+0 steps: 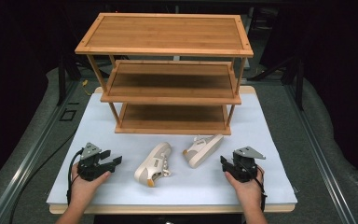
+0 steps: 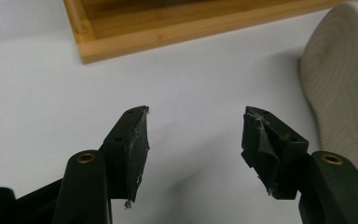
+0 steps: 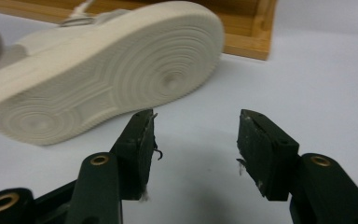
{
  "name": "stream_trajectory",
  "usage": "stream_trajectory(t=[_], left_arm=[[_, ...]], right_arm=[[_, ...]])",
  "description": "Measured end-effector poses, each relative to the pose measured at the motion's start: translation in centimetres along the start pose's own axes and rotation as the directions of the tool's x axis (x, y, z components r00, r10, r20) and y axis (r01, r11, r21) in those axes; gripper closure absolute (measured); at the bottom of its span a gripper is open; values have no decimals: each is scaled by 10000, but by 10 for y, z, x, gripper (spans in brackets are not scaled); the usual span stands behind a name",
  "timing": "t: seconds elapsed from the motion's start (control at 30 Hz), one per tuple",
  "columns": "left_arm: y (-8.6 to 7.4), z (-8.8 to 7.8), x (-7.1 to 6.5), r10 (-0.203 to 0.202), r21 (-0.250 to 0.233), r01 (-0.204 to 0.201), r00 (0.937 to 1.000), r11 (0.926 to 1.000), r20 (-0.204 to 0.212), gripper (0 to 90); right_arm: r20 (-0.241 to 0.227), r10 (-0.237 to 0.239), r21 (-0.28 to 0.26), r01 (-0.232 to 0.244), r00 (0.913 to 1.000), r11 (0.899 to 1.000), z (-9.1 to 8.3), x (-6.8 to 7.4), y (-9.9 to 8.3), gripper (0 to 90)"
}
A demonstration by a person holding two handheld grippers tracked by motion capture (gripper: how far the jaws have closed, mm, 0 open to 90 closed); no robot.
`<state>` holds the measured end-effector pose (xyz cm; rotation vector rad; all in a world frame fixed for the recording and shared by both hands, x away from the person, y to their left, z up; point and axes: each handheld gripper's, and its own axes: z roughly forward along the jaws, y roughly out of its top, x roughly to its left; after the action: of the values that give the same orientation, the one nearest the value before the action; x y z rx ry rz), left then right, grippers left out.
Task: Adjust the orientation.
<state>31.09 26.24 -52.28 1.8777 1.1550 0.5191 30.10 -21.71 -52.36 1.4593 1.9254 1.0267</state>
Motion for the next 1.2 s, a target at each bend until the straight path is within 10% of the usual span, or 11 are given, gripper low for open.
stream_trajectory(t=[0.27, 0.67, 1.2], left_arm=[[-2, -2, 2, -751, -229, 762, 9961, 9968, 461, 422], [-3, -4, 1, -609, -198, 619, 9970, 9979, 478, 429], [-3, 0, 1, -678, -35, 681, 9961, 9977, 564, 428]], right_arm=[[-365, -445, -541, 425, 9983, 9976, -8, 19, 4, 470], [-502, -276, -587, 246, 9984, 9980, -11, 22, 4, 461], [-1348, -272, -673, 183, 9905, 9976, -11, 34, 21, 746]])
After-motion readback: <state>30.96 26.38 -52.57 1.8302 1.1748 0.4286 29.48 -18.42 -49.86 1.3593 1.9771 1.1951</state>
